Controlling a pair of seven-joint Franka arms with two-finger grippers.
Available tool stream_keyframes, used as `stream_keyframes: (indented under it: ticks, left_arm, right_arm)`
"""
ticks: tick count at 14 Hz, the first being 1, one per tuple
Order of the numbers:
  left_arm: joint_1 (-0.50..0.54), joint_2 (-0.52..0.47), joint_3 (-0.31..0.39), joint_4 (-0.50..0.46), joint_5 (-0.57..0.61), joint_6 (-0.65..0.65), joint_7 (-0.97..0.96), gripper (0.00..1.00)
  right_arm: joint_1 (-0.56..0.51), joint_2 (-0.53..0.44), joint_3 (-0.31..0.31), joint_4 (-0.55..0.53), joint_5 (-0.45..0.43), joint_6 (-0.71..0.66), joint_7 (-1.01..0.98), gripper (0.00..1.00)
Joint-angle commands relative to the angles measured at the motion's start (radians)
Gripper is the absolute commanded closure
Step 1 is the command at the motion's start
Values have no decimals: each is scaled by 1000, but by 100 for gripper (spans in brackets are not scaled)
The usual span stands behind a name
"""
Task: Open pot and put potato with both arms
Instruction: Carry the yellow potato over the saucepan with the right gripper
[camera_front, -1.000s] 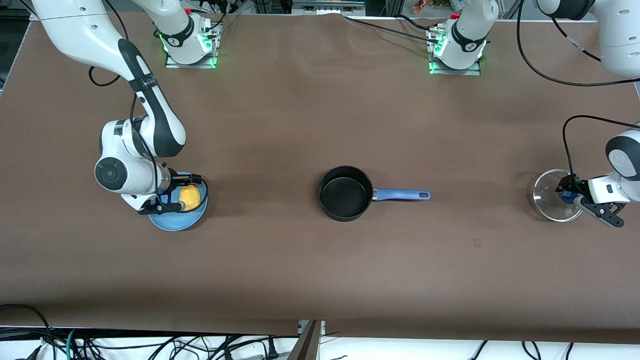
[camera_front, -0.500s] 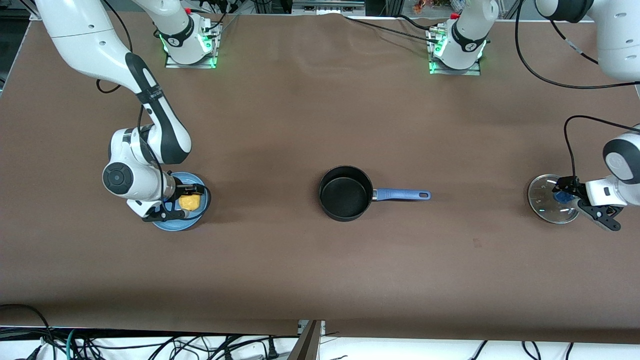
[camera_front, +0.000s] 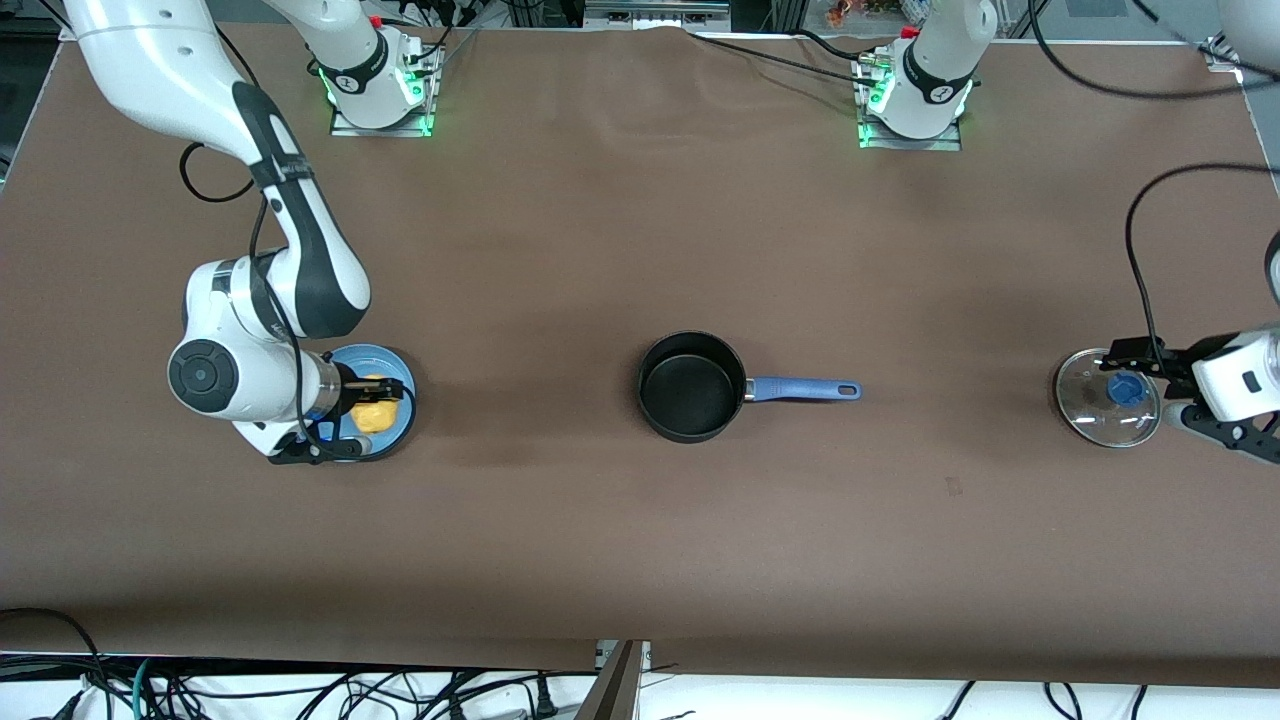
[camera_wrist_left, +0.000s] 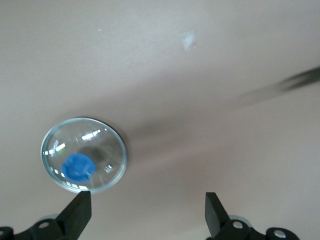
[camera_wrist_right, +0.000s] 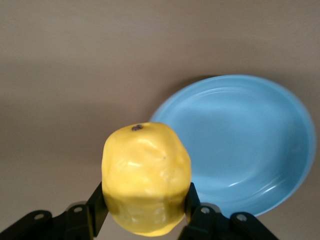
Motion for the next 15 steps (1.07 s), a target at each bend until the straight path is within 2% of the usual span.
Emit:
stream_keyframes:
  ticks: [1,3,5,8,10,13,14,15]
  left_arm:
    - [-8,-125,-84,-11,37,-110,-248,0]
    - [-49,-156,-102,53,43,-202,-349,0]
    - [-66,-179,-106,81,23,-261,-432,0]
    - [-77,-222,-114,55,-22,-275,-529,0]
    - [-77,-213,-121,61,-29,-272,-522,0]
    - [-78,-200,-154,70,-26,-270,-525,0]
    - [-83,-197,-155,79,-31,-272,-523,0]
    - [-84,-185,-157,97,-32,-272,-525,0]
  right_arm:
    - [61,15,41,87,98,-36,154,83]
    - [130,42,45,148,248,-13,289,83]
    - [221,100,45,225,423,94,469,83]
    - [360,194,51,266,684,426,585,83]
    - [436,236,54,282,813,588,587,81]
    - [458,240,55,280,841,634,585,17]
    - [454,237,55,279,841,631,582,0]
    - [454,236,55,279,841,630,584,0]
